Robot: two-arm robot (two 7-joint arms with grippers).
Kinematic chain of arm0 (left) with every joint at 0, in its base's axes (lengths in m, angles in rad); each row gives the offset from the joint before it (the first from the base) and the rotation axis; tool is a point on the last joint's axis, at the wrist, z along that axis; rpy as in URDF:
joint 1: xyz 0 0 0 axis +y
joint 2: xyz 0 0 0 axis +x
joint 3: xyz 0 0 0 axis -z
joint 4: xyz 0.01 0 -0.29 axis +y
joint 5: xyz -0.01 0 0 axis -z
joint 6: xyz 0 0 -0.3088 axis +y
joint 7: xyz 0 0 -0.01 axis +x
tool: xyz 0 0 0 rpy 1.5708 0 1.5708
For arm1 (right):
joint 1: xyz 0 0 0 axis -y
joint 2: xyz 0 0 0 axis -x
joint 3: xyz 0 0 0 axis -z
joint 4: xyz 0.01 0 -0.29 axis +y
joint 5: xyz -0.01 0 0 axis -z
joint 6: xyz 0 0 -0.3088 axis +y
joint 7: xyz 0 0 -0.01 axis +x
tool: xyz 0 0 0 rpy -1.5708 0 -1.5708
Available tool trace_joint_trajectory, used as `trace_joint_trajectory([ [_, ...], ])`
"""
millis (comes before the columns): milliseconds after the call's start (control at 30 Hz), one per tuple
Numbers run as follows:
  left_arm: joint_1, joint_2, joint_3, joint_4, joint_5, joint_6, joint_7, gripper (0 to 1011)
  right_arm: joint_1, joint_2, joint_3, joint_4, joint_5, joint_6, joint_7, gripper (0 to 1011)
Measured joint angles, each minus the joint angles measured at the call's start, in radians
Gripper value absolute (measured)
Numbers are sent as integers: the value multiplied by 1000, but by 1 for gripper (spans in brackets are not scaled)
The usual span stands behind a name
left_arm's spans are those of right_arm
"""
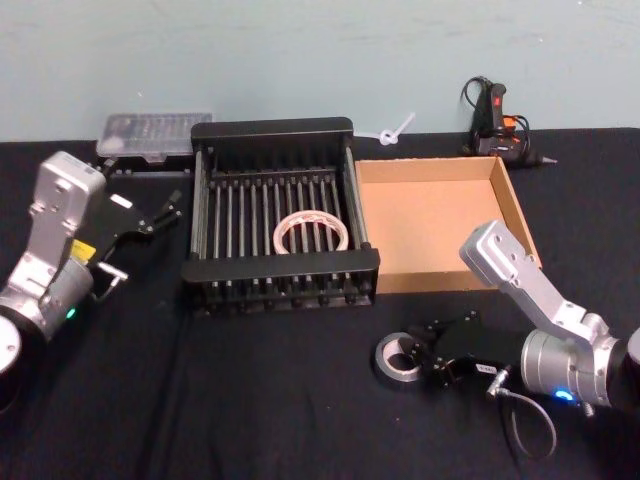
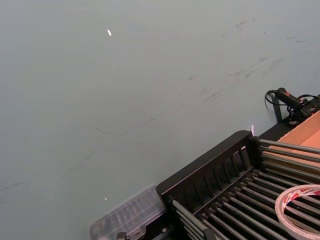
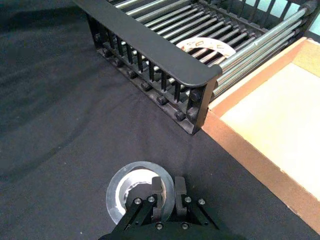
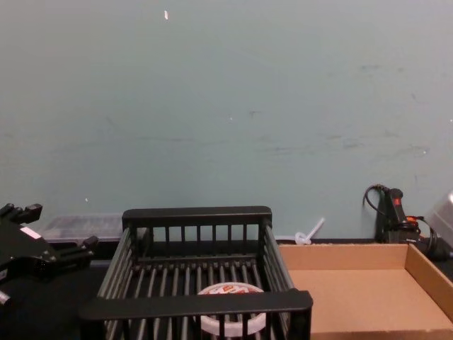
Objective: Pick up the white tape and place it into the black box , Pick up the silver tape and place it into the brown box.
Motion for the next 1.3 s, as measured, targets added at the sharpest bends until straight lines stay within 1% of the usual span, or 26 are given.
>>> trace_joint_trajectory([
  [367, 0, 0, 0, 0, 0, 0, 0, 1001, 0, 0, 0, 0, 0, 0, 0, 158],
  [500, 0, 0, 0, 0, 0, 0, 0, 1001, -5, 6, 5, -7, 2, -13, 9, 158],
  [633, 0, 0, 0, 0, 0, 0, 0, 1001, -12, 10, 25, -24, 13, -20, 5, 158],
  [733, 0, 0, 0, 0, 0, 0, 0, 1001, -15, 10, 52, -39, 21, -29, -15, 158],
  [767, 0, 0, 0, 0, 0, 0, 0, 1001, -15, 10, 52, -39, 21, -29, -15, 158],
  [833, 0, 0, 0, 0, 0, 0, 0, 1001, -13, 4, 69, -44, 22, -36, -35, 158],
  [933, 0, 0, 0, 0, 0, 0, 0, 1001, -4, -15, 104, -45, 23, -41, -78, 158],
  [1067, 0, 0, 0, 0, 0, 0, 0, 1001, 16, -39, 130, -35, 17, -43, -115, 158],
  [1133, 0, 0, 0, 0, 0, 0, 0, 1001, 26, -49, 138, -26, 10, -43, -127, 158],
  [1300, 0, 0, 0, 0, 0, 0, 0, 1001, 71, -89, 155, 21, -19, -37, -167, 158],
])
